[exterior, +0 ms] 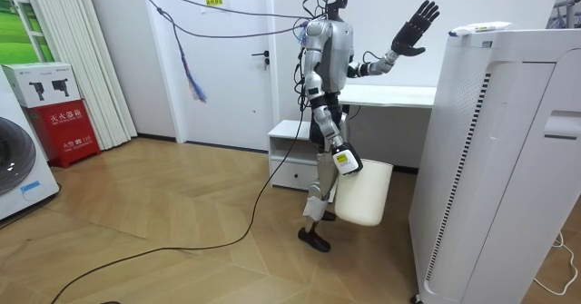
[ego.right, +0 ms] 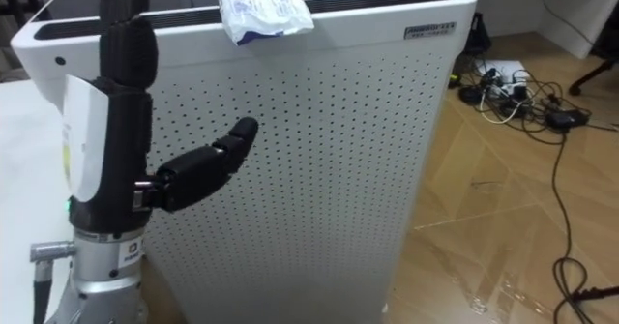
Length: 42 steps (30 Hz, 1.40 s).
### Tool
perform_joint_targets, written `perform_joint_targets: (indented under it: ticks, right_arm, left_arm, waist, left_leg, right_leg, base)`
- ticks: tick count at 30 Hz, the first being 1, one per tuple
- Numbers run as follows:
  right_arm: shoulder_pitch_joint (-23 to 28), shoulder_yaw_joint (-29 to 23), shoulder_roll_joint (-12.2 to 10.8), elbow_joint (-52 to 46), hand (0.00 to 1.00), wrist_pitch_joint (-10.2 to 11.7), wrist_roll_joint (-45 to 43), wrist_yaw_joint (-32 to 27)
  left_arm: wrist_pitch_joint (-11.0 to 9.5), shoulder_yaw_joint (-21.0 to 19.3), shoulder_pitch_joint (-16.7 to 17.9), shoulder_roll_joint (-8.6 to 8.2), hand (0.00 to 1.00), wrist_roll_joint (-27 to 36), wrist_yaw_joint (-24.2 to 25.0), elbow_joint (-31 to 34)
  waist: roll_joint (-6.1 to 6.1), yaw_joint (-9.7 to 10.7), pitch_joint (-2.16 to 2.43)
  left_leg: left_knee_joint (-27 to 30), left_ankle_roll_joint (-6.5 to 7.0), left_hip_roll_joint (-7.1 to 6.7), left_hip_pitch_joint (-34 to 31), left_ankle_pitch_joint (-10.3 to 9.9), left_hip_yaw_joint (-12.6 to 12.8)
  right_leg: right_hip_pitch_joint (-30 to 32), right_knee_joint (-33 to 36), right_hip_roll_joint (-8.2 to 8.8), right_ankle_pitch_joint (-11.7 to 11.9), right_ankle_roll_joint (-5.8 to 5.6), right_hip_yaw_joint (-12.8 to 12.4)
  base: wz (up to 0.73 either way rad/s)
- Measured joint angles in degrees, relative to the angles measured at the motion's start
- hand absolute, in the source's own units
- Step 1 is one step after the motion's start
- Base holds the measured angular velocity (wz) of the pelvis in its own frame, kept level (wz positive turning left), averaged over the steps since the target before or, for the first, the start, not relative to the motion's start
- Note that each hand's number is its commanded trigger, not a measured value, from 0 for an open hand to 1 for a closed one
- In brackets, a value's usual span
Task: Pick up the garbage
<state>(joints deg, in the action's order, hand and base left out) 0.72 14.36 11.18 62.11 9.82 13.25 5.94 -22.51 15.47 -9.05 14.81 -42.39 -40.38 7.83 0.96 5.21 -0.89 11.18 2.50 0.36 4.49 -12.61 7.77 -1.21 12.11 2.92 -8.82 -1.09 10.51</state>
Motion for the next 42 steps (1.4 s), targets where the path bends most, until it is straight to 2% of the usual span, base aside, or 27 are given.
perform_joint_targets:
  ticks: [6,8,10,15,20,24,31,34,35,38,42]
  right_arm:
    - [0.0,0.0,0.0,0.0,1.0,-0.1,0.0,0.1]
    - [0.1,0.0,0.0,0.0,1.0,-1.1,-0.1,0.1]
    - [0.2,-0.2,0.0,0.0,1.0,-1.3,-0.3,0.2]
    - [0.3,-1.3,-0.1,0.0,1.0,-2.4,-0.3,0.6]
    - [0.2,-1.9,-0.1,0.0,1.0,-3.5,-0.3,0.7]
    - [0.3,-2.3,0.0,0.1,1.0,-4.0,-0.3,0.7]
    - [0.1,-2.3,0.0,0.1,1.0,-4.9,-0.3,1.4]
    - [0.0,-2.3,0.0,0.1,1.0,-5.0,-0.3,1.8]
    - [-0.1,-2.3,0.0,0.1,1.0,-5.1,-0.3,1.9]
    - [-0.2,-2.7,0.0,0.1,1.0,-5.7,-0.3,1.9]
    - [-0.2,-2.7,0.1,-0.1,1.0,-5.8,-0.3,1.7]
  left_arm:
    - [1.7,0.5,-0.3,0.49,0.0,-3.3,1.0,0.0]
    - [2.6,0.6,-0.5,0.48,0.0,-4.6,1.2,0.0]
    - [2.7,0.6,-1.0,0.46,0.0,-5.0,1.6,0.0]
    - [4.7,0.6,-3.0,0.45,0.0,-7.2,2.4,-0.1]
    - [5.6,0.6,-5.0,0.42,0.0,-7.2,2.4,-0.8]
    - [7.3,0.6,-5.1,0.44,0.0,-7.3,2.8,-1.1]
    - [8.9,0.7,-5.1,0.44,0.0,-7.3,3.8,-1.1]
    - [9.4,0.7,-5.1,1.48,0.0,-7.3,4.9,-1.2]
    - [9.7,0.7,-5.1,2.34,0.0,-7.3,5.2,-1.5]
    - [10.1,0.7,-5.1,2.91,0.0,-7.3,5.9,-2.5]
    - [10.6,0.7,-5.3,4.75,0.0,-7.1,6.3,-4.1]
  waist:
    - [0.43,0.8,-0.05]
    - [0.6,1.1,0.01]
    - [0.78,1.2,-0.07]
    - [1.22,1.8,-0.02]
    - [1.34,2.5,-0.02]
    - [1.69,2.5,-0.06]
    - [1.98,2.3,-0.07]
    - [1.98,2.0,-0.07]
    - [1.99,2.1,-0.06]
    - [2.04,2.2,-0.03]
    - [2.32,2.2,0.09]
  left_leg:
    - [0.0,-0.01,0.05,0.3,0.0,0.0]
    - [0.1,-0.02,0.07,0.4,0.0,0.0]
    - [0.0,-0.02,0.08,0.3,0.0,0.0]
    - [0.1,-0.02,0.08,0.3,0.0,0.0]
    - [0.1,-0.02,0.08,0.3,0.0,0.1]
    - [0.1,-0.02,0.09,0.3,0.0,0.1]
    - [0.0,-0.02,0.06,0.3,0.0,0.2]
    - [-0.1,-0.02,0.1,0.2,0.0,1.1]
    - [-0.1,-0.02,0.13,0.2,0.0,1.4]
    - [-0.3,-0.02,0.1,0.3,0.0,1.6]
    - [-0.3,-0.02,0.12,0.3,0.0,1.6]
  right_leg:
    - [-0.8,-0.6,-0.05,0.0,-0.01,0.0]
    - [-0.8,-0.7,-0.08,0.0,-0.01,-0.1]
    - [-0.8,-0.7,-0.09,0.0,-0.01,-0.1]
    - [-0.7,-0.6,-0.08,0.0,-0.01,-0.1]
    - [-0.7,-0.5,-0.07,0.0,-0.01,-0.2]
    - [-0.6,-0.5,-0.1,0.0,-0.01,-0.2]
    - [-0.5,-0.5,-0.11,0.0,-0.01,-0.3]
    - [0.1,-0.2,-0.11,0.0,-0.01,-0.9]
    - [0.2,-0.2,-0.12,0.0,-0.01,-1.0]
    - [0.2,-0.2,-0.1,0.1,-0.09,-1.1]
    - [0.2,-0.4,-0.12,0.2,-0.08,-1.3]
  base:
    - [0.03]
    - [0.0]
    - [0.0]
    - [0.0]
    - [0.0]
    - [0.0]
    - [-0.01]
    - [-0.11]
    - [-0.11]
    - [-0.03]
    - [0.0]
